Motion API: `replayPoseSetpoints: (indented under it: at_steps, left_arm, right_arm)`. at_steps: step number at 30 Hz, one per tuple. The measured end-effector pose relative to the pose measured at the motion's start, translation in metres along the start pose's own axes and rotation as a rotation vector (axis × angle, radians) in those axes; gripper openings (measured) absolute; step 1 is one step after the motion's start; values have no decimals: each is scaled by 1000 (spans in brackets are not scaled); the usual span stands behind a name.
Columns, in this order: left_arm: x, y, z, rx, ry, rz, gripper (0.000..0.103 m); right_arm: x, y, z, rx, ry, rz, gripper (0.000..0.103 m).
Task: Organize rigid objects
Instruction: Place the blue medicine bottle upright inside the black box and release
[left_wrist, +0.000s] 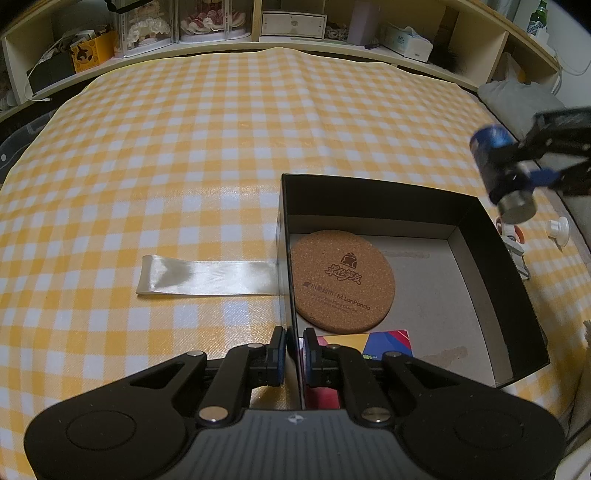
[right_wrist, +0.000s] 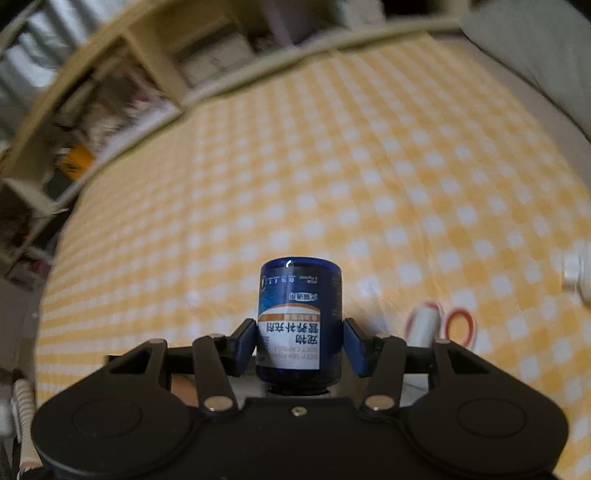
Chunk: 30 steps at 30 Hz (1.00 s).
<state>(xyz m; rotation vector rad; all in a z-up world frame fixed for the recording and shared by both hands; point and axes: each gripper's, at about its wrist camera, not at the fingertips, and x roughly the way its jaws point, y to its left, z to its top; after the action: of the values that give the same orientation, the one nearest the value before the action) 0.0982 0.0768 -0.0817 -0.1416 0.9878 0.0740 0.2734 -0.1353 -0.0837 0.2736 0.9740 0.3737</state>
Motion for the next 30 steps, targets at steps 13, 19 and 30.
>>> replayPoseSetpoints:
  at_steps: [13, 19, 30]
  left_arm:
    - [0, 0, 0, 0, 0, 0, 10]
    - [-1, -1, 0, 0, 0, 0, 11]
    - [0, -1, 0, 1, -2, -2, 11]
  right_arm:
    - [-15, 94, -55, -651, 144, 200, 52]
    - [2, 106, -91, -875, 176, 103, 60]
    - [-2, 89, -70, -676, 202, 102, 59]
